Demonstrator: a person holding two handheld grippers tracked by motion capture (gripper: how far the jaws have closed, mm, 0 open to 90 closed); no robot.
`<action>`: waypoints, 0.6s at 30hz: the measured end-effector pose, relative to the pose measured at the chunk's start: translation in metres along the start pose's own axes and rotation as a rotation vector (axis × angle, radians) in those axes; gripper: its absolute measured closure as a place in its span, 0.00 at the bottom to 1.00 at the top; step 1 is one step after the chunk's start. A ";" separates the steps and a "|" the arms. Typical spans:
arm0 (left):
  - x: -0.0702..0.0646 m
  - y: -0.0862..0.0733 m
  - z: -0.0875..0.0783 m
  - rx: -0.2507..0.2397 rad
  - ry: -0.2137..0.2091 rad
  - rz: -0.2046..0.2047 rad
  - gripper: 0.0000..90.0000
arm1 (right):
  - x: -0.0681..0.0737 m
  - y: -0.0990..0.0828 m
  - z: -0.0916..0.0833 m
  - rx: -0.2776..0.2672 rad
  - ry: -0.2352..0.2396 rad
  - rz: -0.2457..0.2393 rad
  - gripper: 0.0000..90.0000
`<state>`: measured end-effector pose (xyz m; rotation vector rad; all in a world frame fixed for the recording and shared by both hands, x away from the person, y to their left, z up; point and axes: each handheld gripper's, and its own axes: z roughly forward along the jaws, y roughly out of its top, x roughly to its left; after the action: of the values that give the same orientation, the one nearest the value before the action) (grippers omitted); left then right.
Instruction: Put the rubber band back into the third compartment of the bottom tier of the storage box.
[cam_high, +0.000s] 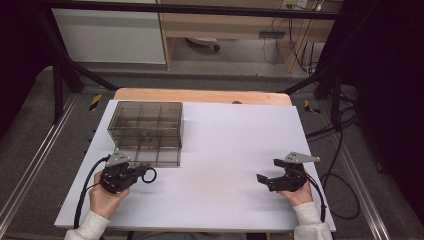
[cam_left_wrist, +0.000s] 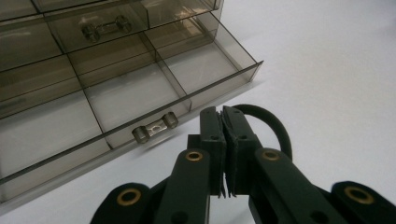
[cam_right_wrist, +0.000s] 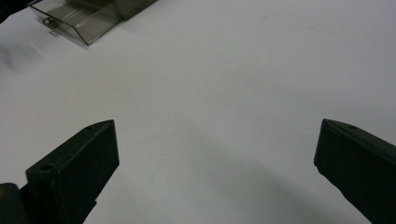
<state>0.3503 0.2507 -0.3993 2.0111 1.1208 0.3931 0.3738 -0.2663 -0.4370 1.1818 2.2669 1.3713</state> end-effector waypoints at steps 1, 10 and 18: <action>0.000 0.001 0.000 -0.001 -0.002 0.002 0.97 | 0.000 0.000 0.000 0.000 0.001 0.000 0.01; -0.003 0.009 0.002 -0.003 -0.008 0.009 0.97 | 0.000 0.000 0.000 -0.002 0.000 0.003 0.01; -0.006 0.015 0.004 -0.004 -0.015 0.020 0.97 | 0.000 0.000 0.000 -0.002 0.000 0.000 0.01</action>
<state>0.3580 0.2396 -0.3899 2.0202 1.0909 0.3895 0.3737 -0.2666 -0.4368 1.1804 2.2656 1.3734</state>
